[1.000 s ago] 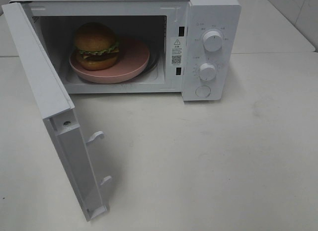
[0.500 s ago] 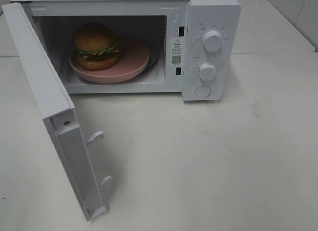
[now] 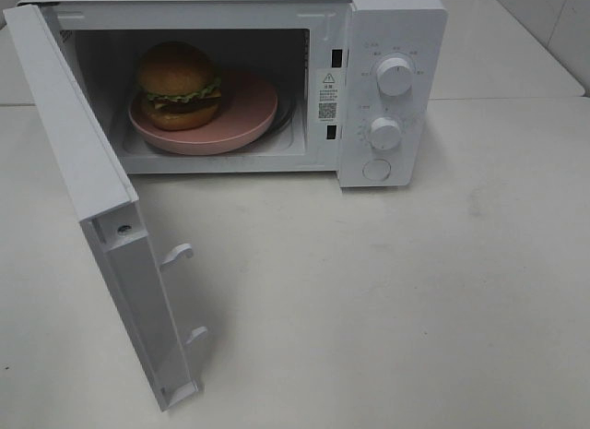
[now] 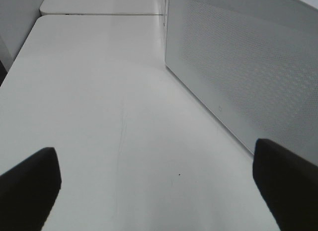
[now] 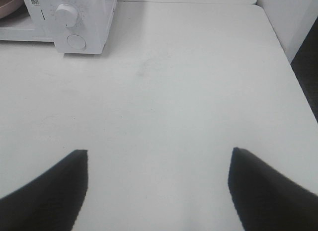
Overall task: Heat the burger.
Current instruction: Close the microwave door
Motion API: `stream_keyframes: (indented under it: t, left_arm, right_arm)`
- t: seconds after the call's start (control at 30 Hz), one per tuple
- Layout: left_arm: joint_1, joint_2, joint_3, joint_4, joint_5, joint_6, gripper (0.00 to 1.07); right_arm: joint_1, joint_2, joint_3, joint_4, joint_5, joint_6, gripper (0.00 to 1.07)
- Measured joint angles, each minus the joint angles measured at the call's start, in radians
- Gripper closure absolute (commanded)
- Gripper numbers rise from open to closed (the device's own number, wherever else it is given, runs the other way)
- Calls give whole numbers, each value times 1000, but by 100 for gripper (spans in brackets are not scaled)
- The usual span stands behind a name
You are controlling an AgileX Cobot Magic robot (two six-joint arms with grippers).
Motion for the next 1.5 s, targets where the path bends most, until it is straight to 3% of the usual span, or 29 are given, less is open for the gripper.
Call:
stream_keyframes:
  t: [0.3, 0.43, 0.53, 0.57, 0.63, 0.67, 0.77, 0.83, 0.9, 0.93, 0.97, 1.0, 1.23, 1.5]
  left_arm:
    - [0, 0, -10, 0, -9, 0, 9]
    - [0, 34, -24, 3, -42, 0, 16]
    - [0, 84, -24, 3, -68, 0, 28]
    - [0, 123, -24, 3, -91, 0, 39]
    - [0, 139, -24, 3, -107, 0, 44]
    - [0, 171, -24, 3, -142, 0, 53]
    - [0, 189, -24, 3, -161, 0, 56]
    - [0, 256, -24, 3, -222, 0, 77]
    - [0, 274, -24, 3, -237, 0, 82]
    - [0, 310, -24, 3, -266, 0, 96]
    - [0, 310, -24, 3, -266, 0, 96]
    - [0, 344, -24, 5, -290, 0, 107]
    - [0, 430, 0, 7, -415, 3, 107]
    - [0, 478, 118, 8, -697, 64, 107]
  right_arm:
    - [0, 0, 0, 0, 0, -1, 31]
    - [0, 0, 0, 0, 0, -2, 31]
    - [0, 0, 0, 0, 0, -2, 31]
    - [0, 0, 0, 0, 0, -3, 31]
    - [0, 0, 0, 0, 0, -3, 31]
    - [0, 0, 0, 0, 0, -3, 31]
    - [0, 0, 0, 0, 0, -3, 31]
    - [0, 0, 0, 0, 0, -3, 31]
    - [0, 0, 0, 0, 0, -3, 31]
    - [0, 0, 0, 0, 0, -3, 31]
    - [0, 0, 0, 0, 0, -3, 31]
    - [0, 0, 0, 0, 0, -3, 31]
    - [0, 0, 0, 0, 0, -3, 31]
    - [0, 0, 0, 0, 0, -3, 31]
